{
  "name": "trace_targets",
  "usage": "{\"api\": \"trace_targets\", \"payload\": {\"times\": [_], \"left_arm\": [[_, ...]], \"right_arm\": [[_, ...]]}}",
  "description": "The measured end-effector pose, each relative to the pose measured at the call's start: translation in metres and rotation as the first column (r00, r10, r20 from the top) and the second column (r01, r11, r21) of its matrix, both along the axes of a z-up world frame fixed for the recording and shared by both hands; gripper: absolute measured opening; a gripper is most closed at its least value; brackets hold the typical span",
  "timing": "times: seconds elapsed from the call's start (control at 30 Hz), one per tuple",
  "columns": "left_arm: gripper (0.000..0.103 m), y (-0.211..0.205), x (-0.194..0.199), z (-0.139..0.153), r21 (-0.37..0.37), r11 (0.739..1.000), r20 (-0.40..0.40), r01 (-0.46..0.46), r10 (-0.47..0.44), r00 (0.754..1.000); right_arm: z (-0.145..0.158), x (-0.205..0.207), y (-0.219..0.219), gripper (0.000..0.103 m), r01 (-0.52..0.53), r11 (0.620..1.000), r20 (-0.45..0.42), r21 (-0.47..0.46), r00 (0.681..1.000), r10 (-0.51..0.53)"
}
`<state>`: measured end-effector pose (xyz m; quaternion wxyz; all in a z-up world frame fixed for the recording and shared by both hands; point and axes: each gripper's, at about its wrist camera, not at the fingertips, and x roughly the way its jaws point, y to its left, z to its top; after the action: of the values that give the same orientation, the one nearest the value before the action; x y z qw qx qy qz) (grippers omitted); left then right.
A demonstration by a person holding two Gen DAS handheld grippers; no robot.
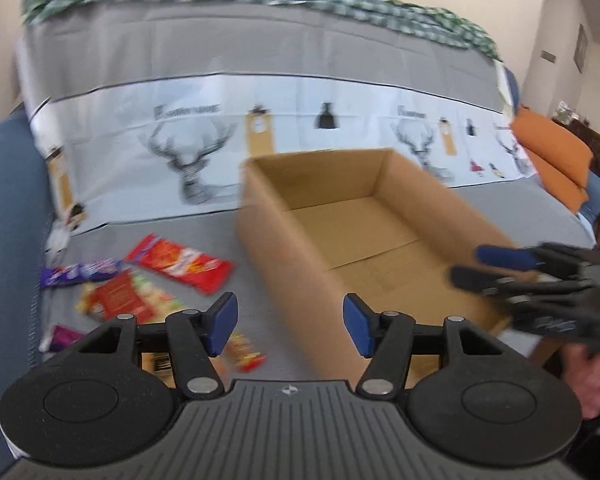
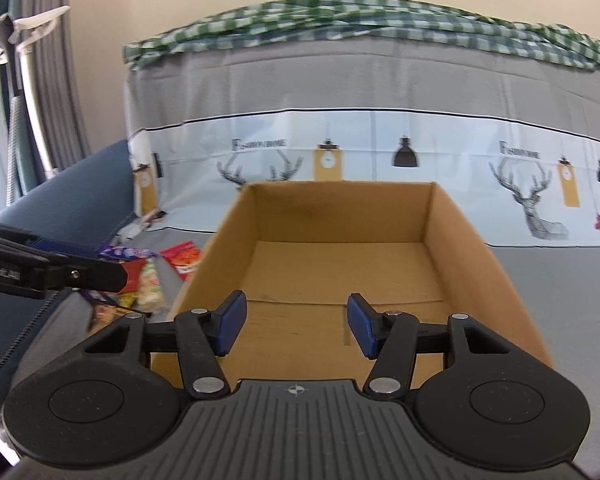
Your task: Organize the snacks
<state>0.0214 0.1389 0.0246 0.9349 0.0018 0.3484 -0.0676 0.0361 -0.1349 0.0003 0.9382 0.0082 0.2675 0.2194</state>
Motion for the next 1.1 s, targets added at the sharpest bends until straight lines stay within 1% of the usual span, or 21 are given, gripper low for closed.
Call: {"api": "trace_targets", "payload": {"times": [0.07,0.1,0.13,0.17,0.2,0.23,0.3,0.37,0.43,0.53,0.6,0.67,0.73,0.8,0.83,0.87,0.97,1.0,1.03,1.1], "left_arm": [[0.065,0.033,-0.001,-0.02,-0.1,0.991,-0.025,-0.089,0.087,0.996],[0.066,0.05,0.0,-0.031,-0.159,0.978,-0.073,-0.132,0.122,0.99],[0.068,0.063,0.004,-0.04,-0.182,0.966,-0.143,-0.184,0.159,0.977],[0.07,0.073,0.006,-0.045,-0.184,0.956,-0.176,-0.228,0.196,0.965],[0.076,0.081,0.008,-0.05,-0.175,0.948,-0.199,-0.267,0.231,0.952],[0.079,0.087,0.01,-0.055,-0.165,0.943,-0.22,-0.287,0.249,0.943],[0.079,0.095,0.014,-0.061,-0.138,0.942,-0.246,-0.306,0.266,0.932],[0.08,0.1,0.013,-0.066,-0.131,0.939,-0.258,-0.318,0.277,0.925],[0.08,0.109,0.009,-0.071,-0.149,0.93,-0.27,-0.337,0.29,0.918],[0.081,0.12,0.002,-0.076,-0.189,0.908,-0.299,-0.374,0.309,0.903],[0.082,0.125,-0.001,-0.076,-0.215,0.894,-0.318,-0.393,0.317,0.894],[0.082,0.127,-0.001,-0.077,-0.234,0.883,-0.333,-0.408,0.322,0.886],[0.082,0.13,-0.001,-0.079,-0.244,0.874,-0.342,-0.42,0.328,0.881],[0.082,0.132,-0.001,-0.082,-0.248,0.868,-0.355,-0.431,0.332,0.874],[0.082,0.132,-0.001,-0.083,-0.252,0.865,-0.36,-0.433,0.332,0.872],[0.082,0.133,0.0,-0.084,-0.257,0.864,-0.364,-0.433,0.328,0.871],[0.084,0.131,0.003,-0.088,-0.249,0.869,-0.378,-0.428,0.319,0.869],[0.085,0.13,0.005,-0.089,-0.247,0.871,-0.38,-0.425,0.317,0.869],[0.086,0.129,0.006,-0.09,-0.245,0.872,-0.385,-0.424,0.314,0.868],[0.09,0.128,0.011,-0.093,-0.242,0.872,-0.395,-0.425,0.311,0.864]], "right_arm": [[0.0,-0.002,0.011,0.058,-0.024,1.0,0.009,-0.006,1.0,0.024],[0.001,-0.003,0.017,0.058,-0.037,0.999,0.013,-0.002,0.999,0.037],[0.001,-0.004,0.023,0.058,-0.048,0.999,0.016,0.003,0.999,0.048],[0.0,-0.005,0.028,0.058,-0.058,0.998,0.014,0.008,0.998,0.058],[0.0,-0.006,0.033,0.058,-0.069,0.997,0.014,0.017,0.998,0.069],[-0.001,-0.008,0.04,0.059,-0.082,0.996,0.015,0.024,0.997,0.082],[-0.005,-0.011,0.055,0.059,-0.119,0.992,0.025,0.034,0.993,0.118],[-0.007,-0.014,0.071,0.059,-0.163,0.986,0.029,0.034,0.986,0.162],[-0.011,-0.021,0.088,0.062,-0.215,0.976,0.047,0.042,0.976,0.213],[-0.014,-0.031,0.115,0.063,-0.285,0.958,0.054,0.025,0.957,0.284],[-0.013,-0.042,0.129,0.067,-0.338,0.941,0.085,0.02,0.938,0.335],[-0.019,-0.053,0.145,0.067,-0.381,0.924,0.104,-0.025,0.918,0.382],[-0.028,-0.06,0.157,0.07,-0.42,0.906,0.099,-0.058,0.9,0.424],[-0.04,-0.061,0.168,0.072,-0.448,0.89,0.07,-0.087,0.888,0.454],[-0.046,-0.061,0.173,0.074,-0.459,0.883,0.052,-0.096,0.884,0.465],[-0.051,-0.06,0.178,0.078,-0.466,0.879,0.036,-0.099,0.881,0.471],[-0.067,-0.052,0.193,0.082,-0.48,0.868,-0.049,-0.128,0.877,0.478],[-0.071,-0.05,0.197,0.084,-0.488,0.863,-0.07,-0.129,0.873,0.483],[-0.074,-0.049,0.199,0.09,-0.492,0.861,-0.084,-0.128,0.87,0.485],[-0.081,-0.048,0.2,0.091,-0.494,0.858,-0.128,-0.142,0.868,0.479]]}}
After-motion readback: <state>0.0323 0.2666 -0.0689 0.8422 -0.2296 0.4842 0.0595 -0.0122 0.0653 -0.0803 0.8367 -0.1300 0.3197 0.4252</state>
